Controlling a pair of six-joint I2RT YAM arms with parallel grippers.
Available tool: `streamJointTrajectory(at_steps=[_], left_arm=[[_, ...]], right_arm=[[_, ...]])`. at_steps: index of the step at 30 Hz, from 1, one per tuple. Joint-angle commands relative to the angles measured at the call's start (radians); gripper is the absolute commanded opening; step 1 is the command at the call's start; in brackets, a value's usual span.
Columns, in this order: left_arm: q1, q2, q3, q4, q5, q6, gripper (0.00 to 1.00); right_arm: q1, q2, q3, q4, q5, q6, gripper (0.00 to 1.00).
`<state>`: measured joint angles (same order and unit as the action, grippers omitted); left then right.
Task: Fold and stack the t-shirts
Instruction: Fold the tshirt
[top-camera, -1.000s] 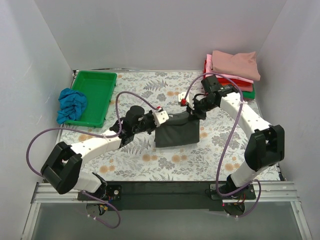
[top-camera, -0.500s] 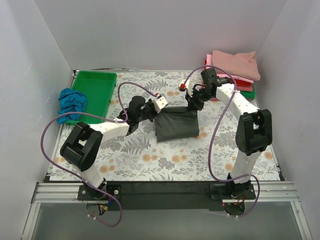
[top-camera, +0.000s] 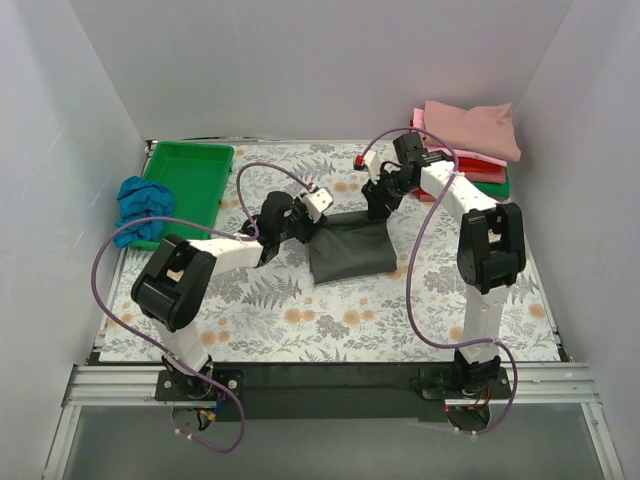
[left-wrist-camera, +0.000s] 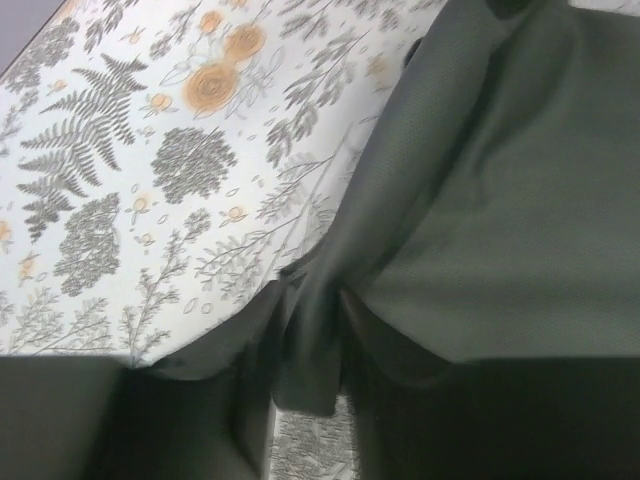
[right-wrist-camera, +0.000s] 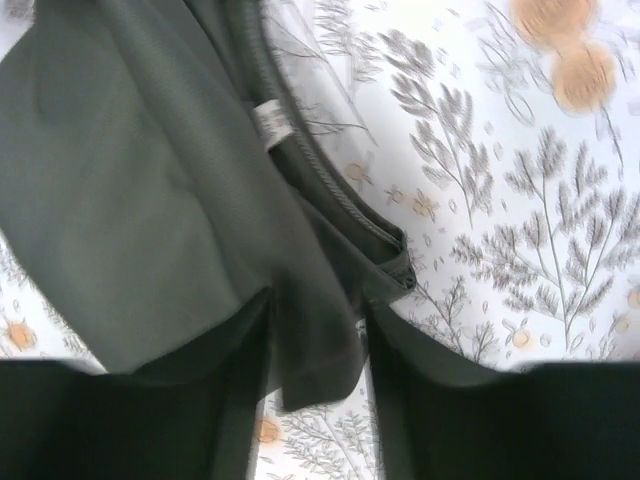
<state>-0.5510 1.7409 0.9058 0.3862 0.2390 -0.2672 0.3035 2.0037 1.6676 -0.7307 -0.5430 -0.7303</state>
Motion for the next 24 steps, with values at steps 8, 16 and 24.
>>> streamJointTrajectory(at_steps=[8,16,24], left_arm=[[0.019,-0.039,0.289,-0.213,-0.553,-0.368,0.91],[0.022,-0.481,0.08,-0.594,-0.279,-0.536,0.92],[0.026,-1.033,-0.29,-0.649,-0.089,-0.658,0.92]], right_arm=[[-0.021,-0.14,-0.093,0.281,0.217,0.347,0.98],[-0.098,-0.213,-0.368,0.321,-0.049,0.395,0.94],[-0.099,-0.399,-0.509,0.427,0.034,0.316,0.98]])
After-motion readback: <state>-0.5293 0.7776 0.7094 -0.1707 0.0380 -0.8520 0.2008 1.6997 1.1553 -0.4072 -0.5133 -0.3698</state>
